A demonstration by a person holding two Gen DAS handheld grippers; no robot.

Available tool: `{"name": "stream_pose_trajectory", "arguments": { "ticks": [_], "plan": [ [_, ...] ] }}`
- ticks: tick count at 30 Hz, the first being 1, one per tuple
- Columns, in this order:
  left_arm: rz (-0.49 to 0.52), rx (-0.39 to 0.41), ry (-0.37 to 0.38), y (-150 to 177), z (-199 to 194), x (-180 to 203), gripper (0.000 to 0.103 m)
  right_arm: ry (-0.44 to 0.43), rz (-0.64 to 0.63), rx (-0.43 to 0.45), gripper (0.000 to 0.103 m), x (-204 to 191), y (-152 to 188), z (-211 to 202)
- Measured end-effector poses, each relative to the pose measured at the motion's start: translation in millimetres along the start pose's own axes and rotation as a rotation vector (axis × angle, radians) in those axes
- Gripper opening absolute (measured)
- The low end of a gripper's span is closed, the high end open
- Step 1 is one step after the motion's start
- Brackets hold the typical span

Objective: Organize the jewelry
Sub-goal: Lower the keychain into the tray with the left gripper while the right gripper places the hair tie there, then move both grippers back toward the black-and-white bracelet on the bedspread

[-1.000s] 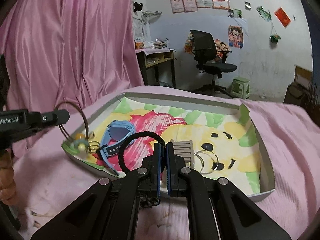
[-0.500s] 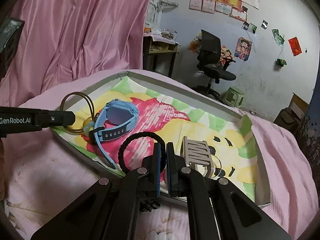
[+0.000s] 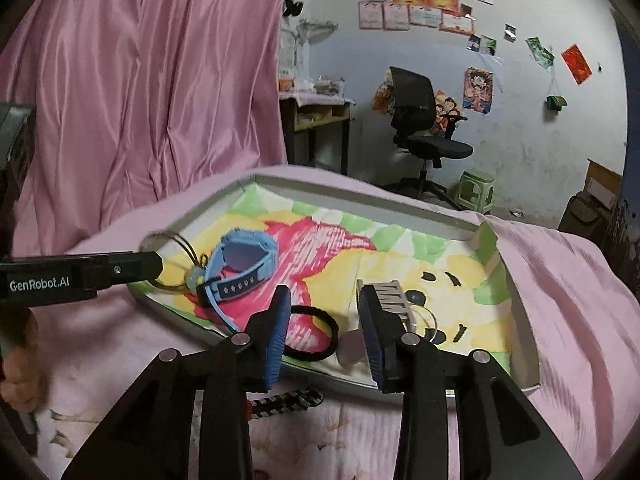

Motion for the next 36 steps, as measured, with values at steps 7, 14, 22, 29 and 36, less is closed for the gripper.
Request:
{"name": "stream_pose_trajectory", "arguments": {
  "ticks": [7, 14, 22, 29, 36],
  "plan": [
    [0.070, 0.107, -0.031, 1, -30, 8, 0.082, -0.007, 0.063, 0.095, 0.057, 9, -4, -28],
    [0.130, 0.204, -0.034, 11, -65, 17, 0.098, -0.021, 0.114, 0.172, 0.083, 18, -3, -57],
    [0.171, 0.203, -0.026, 32, -83, 21, 0.099, -0.025, 0.113, 0.212, 0.096, 23, 11, -85],
    [0.197, 0.165, -0.028, 51, -89, 24, 0.100, -0.029, 0.102, 0.179, 0.097, 27, 26, -98],
    [0.215, 0.095, -0.033, 60, -80, 26, 0.100, -0.039, 0.095, 0.107, 0.097, 33, 46, -98]
  ]
}}
Point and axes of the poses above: each gripper's, at about its wrist camera, not at the fingertips, and z roughly the way its jaws point, x to its right, y to its underside, the point moved 9 cm from there along z, roughly the way its jaws point, and after that the axes turned 6 degrees about -z, right-handed, at the moved point
